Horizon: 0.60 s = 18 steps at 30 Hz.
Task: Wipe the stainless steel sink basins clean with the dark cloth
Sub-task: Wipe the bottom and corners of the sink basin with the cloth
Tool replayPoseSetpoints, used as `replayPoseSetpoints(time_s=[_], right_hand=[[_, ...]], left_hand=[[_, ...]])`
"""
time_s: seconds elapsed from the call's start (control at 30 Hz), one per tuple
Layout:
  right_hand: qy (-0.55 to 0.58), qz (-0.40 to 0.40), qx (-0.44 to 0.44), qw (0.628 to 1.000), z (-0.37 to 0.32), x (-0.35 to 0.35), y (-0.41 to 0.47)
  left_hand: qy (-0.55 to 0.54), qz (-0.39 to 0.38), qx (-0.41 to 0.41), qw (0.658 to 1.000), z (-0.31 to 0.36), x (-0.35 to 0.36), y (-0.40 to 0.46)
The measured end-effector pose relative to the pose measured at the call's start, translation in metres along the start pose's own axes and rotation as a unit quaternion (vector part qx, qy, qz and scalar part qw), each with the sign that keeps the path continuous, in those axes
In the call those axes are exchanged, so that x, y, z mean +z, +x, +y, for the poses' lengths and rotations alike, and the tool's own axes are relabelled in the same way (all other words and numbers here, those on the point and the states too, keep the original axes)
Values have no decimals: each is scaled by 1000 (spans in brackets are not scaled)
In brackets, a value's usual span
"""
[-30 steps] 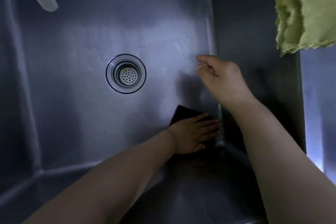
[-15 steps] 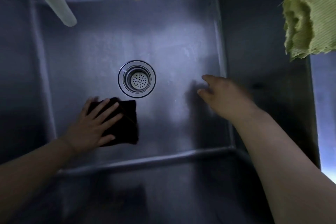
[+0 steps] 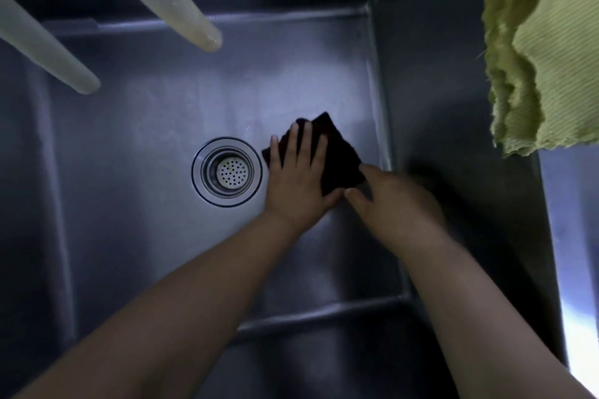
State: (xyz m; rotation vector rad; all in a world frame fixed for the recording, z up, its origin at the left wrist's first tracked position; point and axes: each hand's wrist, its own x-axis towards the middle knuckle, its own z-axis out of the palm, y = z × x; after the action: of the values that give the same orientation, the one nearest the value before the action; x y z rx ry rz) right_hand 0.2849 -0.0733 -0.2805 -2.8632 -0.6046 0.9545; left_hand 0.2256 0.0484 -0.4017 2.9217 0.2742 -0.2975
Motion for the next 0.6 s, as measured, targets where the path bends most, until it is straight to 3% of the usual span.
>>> replayPoseSetpoints(time_s=[0.27, 0.6], right_hand=[[-47, -27, 21, 998, 2, 3, 2], [-33, -7, 4, 999, -1, 2, 1]], left_hand=[[10, 7, -56, 998, -83, -36, 108], [39, 3, -102, 994, -194, -45, 39]])
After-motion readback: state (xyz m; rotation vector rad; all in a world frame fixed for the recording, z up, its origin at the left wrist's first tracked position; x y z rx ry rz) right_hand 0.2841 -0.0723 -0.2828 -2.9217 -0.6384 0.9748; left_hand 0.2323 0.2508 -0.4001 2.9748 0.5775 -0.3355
